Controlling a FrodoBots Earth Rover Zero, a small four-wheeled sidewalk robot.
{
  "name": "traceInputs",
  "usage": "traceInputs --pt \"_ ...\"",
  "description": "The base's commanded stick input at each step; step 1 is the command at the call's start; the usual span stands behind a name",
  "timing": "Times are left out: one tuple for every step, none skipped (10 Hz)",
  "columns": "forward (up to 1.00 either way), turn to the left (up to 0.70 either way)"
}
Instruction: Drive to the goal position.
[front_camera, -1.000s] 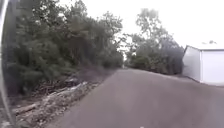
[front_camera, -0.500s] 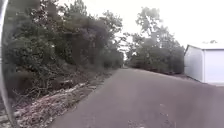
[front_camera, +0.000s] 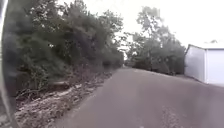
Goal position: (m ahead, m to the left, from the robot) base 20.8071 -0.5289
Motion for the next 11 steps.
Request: traceInputs --pt "0.70 0.00" --pt "0.70 -0.21" --pt "0.70 -0.34" --pt "0.70 -0.34" --pt "0.70 -0.31" --pt "0.70 -0.07" --pt "0.70 0.01" --pt "0.70 0.01" --pt "0.70 0.01" --pt "0.70 0.01" --pt "0.70 0.01"
